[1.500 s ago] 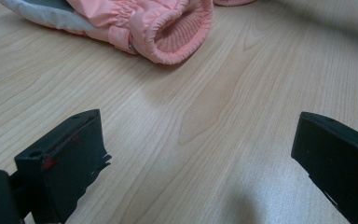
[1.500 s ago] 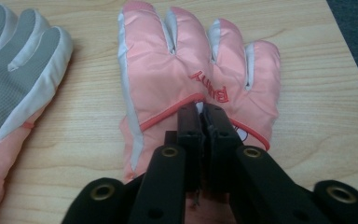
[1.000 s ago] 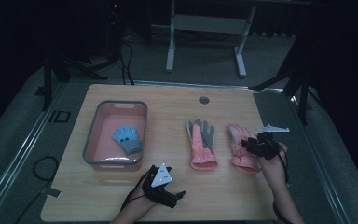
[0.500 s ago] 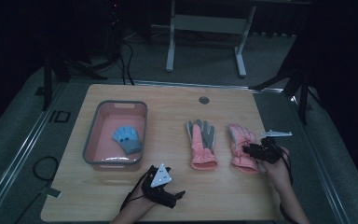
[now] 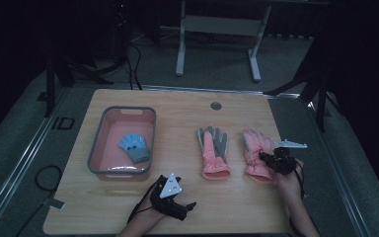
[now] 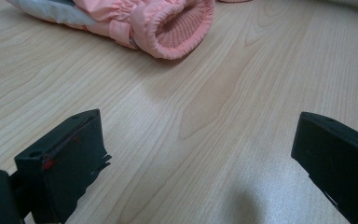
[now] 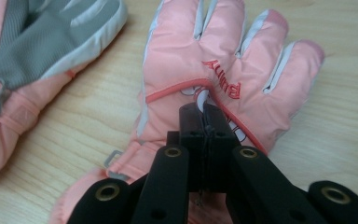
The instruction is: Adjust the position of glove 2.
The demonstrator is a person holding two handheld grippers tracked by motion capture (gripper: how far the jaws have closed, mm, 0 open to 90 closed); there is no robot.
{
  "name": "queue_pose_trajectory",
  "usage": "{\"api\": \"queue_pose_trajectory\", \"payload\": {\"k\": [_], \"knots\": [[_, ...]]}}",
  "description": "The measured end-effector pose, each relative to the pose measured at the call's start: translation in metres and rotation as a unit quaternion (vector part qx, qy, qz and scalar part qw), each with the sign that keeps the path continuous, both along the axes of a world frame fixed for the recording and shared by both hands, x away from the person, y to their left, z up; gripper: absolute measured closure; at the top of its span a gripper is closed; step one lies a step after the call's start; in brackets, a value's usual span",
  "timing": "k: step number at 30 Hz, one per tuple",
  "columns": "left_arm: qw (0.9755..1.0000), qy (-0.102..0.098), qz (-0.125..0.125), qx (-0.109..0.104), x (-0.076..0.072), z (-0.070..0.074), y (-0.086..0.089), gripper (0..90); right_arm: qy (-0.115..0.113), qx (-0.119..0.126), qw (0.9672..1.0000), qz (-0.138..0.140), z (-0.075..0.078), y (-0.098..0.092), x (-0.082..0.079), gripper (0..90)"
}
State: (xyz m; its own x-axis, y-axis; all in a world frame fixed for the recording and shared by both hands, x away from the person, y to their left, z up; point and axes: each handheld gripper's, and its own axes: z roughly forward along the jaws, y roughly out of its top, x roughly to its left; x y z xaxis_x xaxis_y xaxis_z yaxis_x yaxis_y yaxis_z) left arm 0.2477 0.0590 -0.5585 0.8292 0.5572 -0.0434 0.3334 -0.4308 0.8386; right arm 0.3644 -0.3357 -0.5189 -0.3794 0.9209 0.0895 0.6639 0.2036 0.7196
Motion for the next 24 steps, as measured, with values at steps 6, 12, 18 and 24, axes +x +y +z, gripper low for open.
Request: {"api": "queue_pose_trajectory", "payload": {"k": [6, 12, 18, 24], "knots": [[1.0000, -0.001, -0.001, 0.000, 0.000, 0.000, 0.000, 2.8, -0.031, -0.005, 0.9994, -0.014, 0.043, 0.008, -0.006, 88.6], [1.0000, -0.002, 0.000, -0.002, 0.000, 0.000, 0.000, 2.9, -0.062, -0.011, 0.9980, -0.009, 0.090, 0.034, -0.013, 88.6], [1.0000, -0.005, -0.003, -0.001, 0.000, 0.000, -0.002, 3.6, -0.067, 0.002, 0.9977, 0.001, 0.119, 0.069, -0.014, 88.6], [1.0000, -0.008, 0.001, 0.000, 0.000, 0.001, -0.001, 3.5, -0.066, 0.010, 0.9975, 0.023, 0.122, 0.114, -0.018, 88.6]]}}
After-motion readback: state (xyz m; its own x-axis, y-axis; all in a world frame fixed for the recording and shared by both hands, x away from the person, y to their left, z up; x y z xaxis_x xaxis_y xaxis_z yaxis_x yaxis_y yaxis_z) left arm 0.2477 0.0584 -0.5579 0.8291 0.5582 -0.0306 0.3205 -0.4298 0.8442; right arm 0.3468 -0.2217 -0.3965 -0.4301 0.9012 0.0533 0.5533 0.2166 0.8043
